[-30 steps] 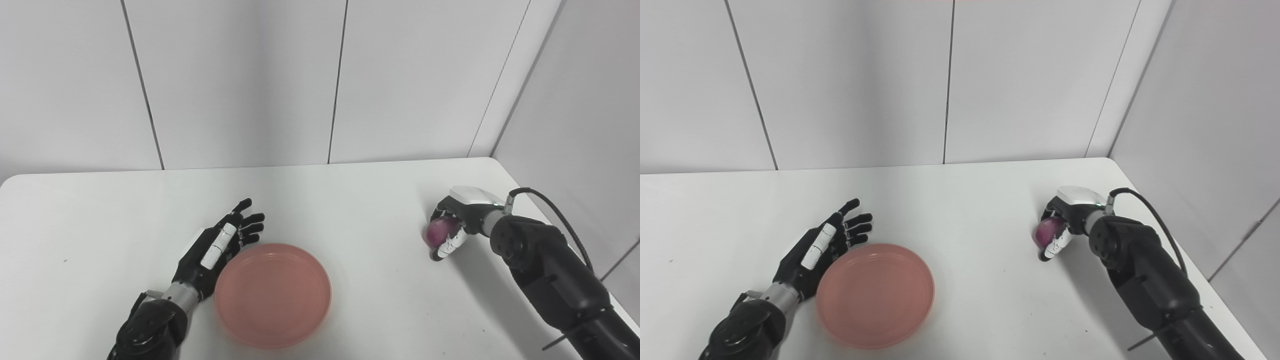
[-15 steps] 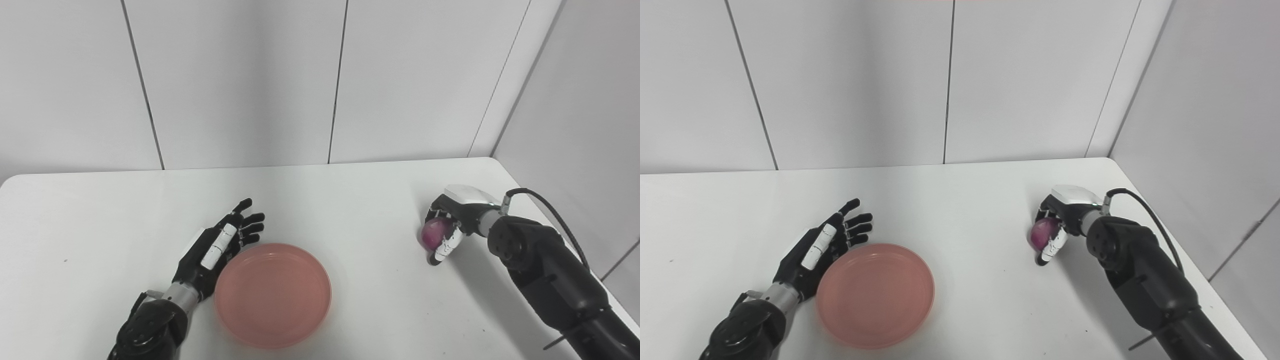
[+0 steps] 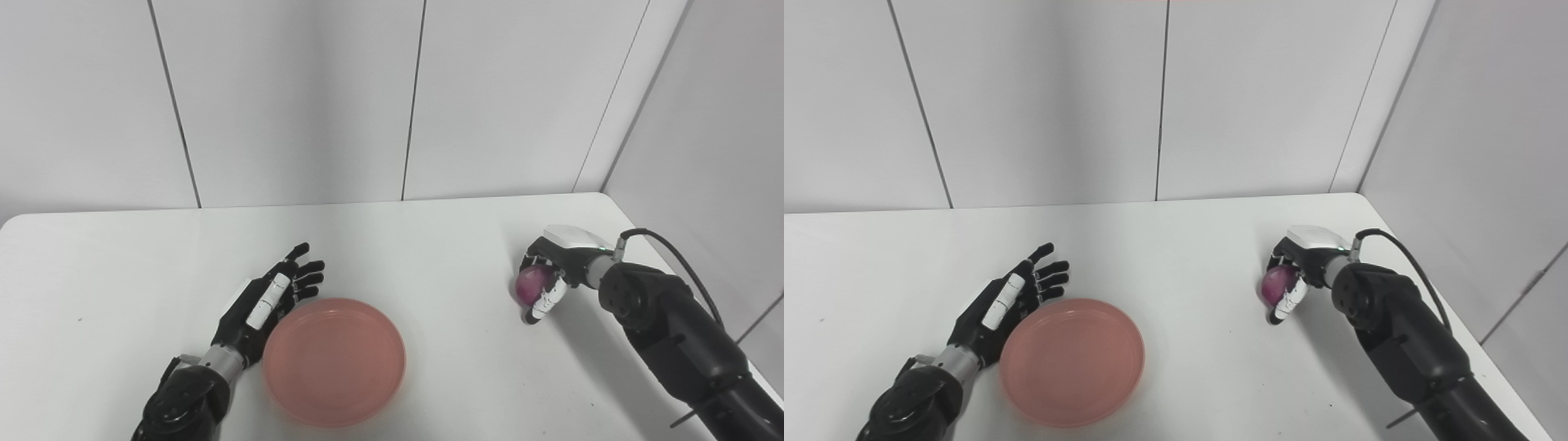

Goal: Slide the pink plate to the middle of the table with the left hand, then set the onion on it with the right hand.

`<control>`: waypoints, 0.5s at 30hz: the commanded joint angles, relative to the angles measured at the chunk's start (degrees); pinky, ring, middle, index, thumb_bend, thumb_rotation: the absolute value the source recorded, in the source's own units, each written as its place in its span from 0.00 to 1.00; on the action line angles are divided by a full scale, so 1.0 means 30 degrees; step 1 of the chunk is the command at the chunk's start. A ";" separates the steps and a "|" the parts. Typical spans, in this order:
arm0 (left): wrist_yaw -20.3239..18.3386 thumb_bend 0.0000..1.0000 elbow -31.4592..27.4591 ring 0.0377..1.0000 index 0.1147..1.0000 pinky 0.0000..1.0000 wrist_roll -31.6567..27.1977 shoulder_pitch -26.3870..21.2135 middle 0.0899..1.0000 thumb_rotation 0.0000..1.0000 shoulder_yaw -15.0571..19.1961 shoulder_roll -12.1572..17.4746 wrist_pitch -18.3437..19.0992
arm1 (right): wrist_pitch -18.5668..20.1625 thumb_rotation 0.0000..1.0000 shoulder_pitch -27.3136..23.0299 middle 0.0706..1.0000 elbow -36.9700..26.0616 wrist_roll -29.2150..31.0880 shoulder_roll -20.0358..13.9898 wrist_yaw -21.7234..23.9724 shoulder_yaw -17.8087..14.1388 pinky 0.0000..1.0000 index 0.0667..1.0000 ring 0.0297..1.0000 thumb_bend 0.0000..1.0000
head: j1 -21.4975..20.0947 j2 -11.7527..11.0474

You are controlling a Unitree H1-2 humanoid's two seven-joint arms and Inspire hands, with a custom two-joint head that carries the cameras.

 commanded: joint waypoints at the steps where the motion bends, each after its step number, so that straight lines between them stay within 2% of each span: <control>1: -0.0071 0.90 0.1134 0.85 0.91 0.86 0.0455 0.0815 0.83 0.80 -0.0345 -0.0022 0.1316 | -0.0451 0.14 -0.1517 0.36 -0.0968 -0.0053 -0.0531 -0.0054 -0.0246 0.22 0.46 0.27 0.52 | 0.0070 0.0030; 3: -0.0058 0.90 0.1072 0.85 0.91 0.87 0.0431 0.0814 0.83 0.80 -0.0334 -0.0049 0.1367 | -0.0664 0.14 -0.1800 0.35 -0.1488 0.0089 -0.0407 0.0034 -0.0200 0.21 0.46 0.26 0.52 | 0.0070 0.0030; 4: -0.0060 0.90 0.1085 0.86 0.91 0.87 0.0416 0.0809 0.84 0.80 -0.0325 -0.0059 0.1362 | -0.0792 0.04 -0.1931 0.37 -0.1751 0.0161 -0.0344 0.0049 -0.0167 0.24 0.48 0.30 0.52 | 0.0070 0.0030; 6: -0.0068 0.89 0.1170 0.85 0.91 0.87 0.0438 0.0773 0.84 0.80 -0.0344 -0.0083 0.1277 | -0.0936 0.02 -0.2328 0.38 -0.2312 0.0270 -0.0182 0.0246 -0.0019 0.26 0.49 0.32 0.52 | 0.0137 -0.0011; 9: -0.0078 0.90 0.1178 0.86 0.92 0.88 0.0437 0.0778 0.84 0.80 -0.0377 -0.0135 0.1262 | -0.0995 0.01 -0.2849 0.42 -0.3012 0.0384 0.0180 0.0445 0.0208 0.26 0.46 0.32 0.53 | 0.0235 -0.0020; 12: -0.0016 0.90 0.1142 0.86 0.92 0.88 0.0461 0.0817 0.84 0.79 -0.0396 -0.0207 0.1304 | -0.0830 0.01 -0.3263 0.41 -0.3672 0.0162 0.0569 0.0742 0.0441 0.33 0.49 0.40 0.53 | 0.0335 -0.0029; 15: 0.0030 0.89 0.1098 0.86 0.92 0.88 0.0538 0.0857 0.85 0.80 -0.0451 -0.0247 0.1311 | -0.0801 0.01 -0.3677 0.42 -0.4076 0.0001 0.1008 0.0926 0.0674 0.36 0.49 0.42 0.53 | 0.0463 -0.0041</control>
